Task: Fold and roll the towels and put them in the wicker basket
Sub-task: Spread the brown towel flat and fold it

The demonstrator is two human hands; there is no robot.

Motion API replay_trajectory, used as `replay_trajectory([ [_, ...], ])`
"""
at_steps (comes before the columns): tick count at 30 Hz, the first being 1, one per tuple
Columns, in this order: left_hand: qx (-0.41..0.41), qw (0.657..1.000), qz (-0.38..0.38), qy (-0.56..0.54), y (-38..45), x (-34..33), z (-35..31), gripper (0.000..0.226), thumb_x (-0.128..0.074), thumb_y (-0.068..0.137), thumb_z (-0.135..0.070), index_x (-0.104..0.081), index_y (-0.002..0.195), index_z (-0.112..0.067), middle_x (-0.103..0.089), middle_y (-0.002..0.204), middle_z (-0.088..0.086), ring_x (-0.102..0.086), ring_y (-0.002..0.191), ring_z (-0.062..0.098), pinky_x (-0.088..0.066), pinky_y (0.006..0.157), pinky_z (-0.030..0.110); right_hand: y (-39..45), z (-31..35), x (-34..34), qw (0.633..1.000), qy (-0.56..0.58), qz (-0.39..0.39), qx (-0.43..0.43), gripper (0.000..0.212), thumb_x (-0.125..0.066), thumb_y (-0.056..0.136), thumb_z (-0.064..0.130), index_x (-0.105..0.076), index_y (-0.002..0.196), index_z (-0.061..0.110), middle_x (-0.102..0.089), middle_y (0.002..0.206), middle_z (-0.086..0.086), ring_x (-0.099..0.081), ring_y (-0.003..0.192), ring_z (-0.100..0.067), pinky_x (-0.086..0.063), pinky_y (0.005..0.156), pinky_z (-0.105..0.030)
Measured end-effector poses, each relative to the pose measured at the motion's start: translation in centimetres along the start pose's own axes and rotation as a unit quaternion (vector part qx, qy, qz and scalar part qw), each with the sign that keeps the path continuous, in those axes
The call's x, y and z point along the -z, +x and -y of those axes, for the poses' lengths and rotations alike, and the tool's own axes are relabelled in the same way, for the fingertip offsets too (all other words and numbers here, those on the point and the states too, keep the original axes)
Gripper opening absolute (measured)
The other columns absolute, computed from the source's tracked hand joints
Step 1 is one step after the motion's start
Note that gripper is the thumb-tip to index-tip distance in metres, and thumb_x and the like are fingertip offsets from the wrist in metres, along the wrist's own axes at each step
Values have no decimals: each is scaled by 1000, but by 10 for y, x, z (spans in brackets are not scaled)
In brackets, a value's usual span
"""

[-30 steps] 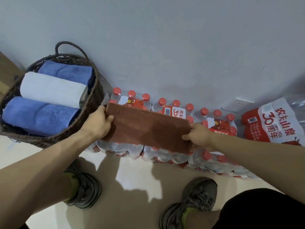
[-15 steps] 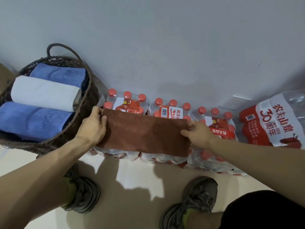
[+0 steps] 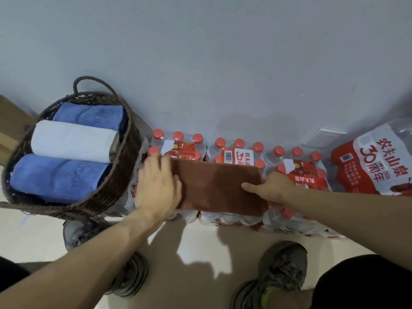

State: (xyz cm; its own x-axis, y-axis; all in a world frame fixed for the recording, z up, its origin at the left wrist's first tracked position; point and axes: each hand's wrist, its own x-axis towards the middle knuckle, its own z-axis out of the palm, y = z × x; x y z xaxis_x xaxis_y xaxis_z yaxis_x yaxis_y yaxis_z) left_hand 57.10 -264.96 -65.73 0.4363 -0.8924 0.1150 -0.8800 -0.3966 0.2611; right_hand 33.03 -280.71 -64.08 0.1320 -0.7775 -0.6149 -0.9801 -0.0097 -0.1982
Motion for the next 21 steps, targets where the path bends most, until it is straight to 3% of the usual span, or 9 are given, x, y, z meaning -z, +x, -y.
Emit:
replay_trajectory([
  [3, -109, 990, 83, -43, -11, -18, -24, 57, -41, 96, -34, -34, 148, -11, -28, 156, 11, -22, 146, 28, -19, 120, 41, -2, 3, -2, 1000, 14, -6, -16, 57, -68, 72, 70, -51, 80, 17, -64, 77, -2, -64, 64, -16, -49, 51, -24],
  [5, -120, 982, 140, -31, -15, -33, -33, 62, -25, 101, -42, -11, 157, -18, -3, 165, 1, 6, 151, 17, 5, 122, 35, -2, 6, -4, 999, 44, -17, -17, 55, -74, 71, 65, -53, 85, 15, -67, 87, -4, -66, 73, -19, -52, 58, -26],
  [8, -123, 977, 172, 20, -16, -47, -36, 62, -9, 100, -46, 5, 156, -23, 13, 164, -1, 23, 148, 16, 15, 120, 38, -1, 7, -9, 989, 143, -12, -31, 56, -84, 68, 50, -61, 102, 11, -68, 99, -5, -67, 90, -24, -58, 77, -36],
  [11, -126, 978, 159, 50, -19, -52, -33, 63, -1, 98, -47, 8, 156, -24, 16, 163, 0, 26, 147, 17, 16, 120, 40, 1, 11, -10, 959, 279, 41, -40, 41, -86, 71, 32, -64, 102, 16, -70, 105, -3, -65, 92, -21, -55, 75, -33],
  [14, -119, 980, 152, 47, -20, -53, -33, 62, -1, 99, -47, 7, 156, -23, 14, 163, 1, 25, 147, 16, 16, 120, 38, 6, 18, -1, 921, 385, 63, -6, 29, -78, 78, 22, -66, 104, 18, -70, 109, -1, -63, 101, -20, -52, 83, -34],
  [18, -81, 988, 131, 32, -18, -53, -37, 62, -5, 99, -45, 2, 156, -23, 9, 164, 0, 22, 148, 17, 14, 121, 41, 7, 20, 5, 911, 406, 44, 60, 18, -73, 86, 20, -68, 103, 18, -72, 105, 0, -65, 102, -19, -54, 91, -35],
  [21, -37, 993, 112, 6, -19, -54, -42, 59, -13, 100, -43, -6, 157, -25, 3, 165, -2, 17, 149, 15, 13, 121, 43, 3, 9, 3, 903, 416, -11, 111, 13, -73, 88, 25, -65, 96, 17, -74, 97, -1, -71, 92, -17, -59, 81, -32],
])
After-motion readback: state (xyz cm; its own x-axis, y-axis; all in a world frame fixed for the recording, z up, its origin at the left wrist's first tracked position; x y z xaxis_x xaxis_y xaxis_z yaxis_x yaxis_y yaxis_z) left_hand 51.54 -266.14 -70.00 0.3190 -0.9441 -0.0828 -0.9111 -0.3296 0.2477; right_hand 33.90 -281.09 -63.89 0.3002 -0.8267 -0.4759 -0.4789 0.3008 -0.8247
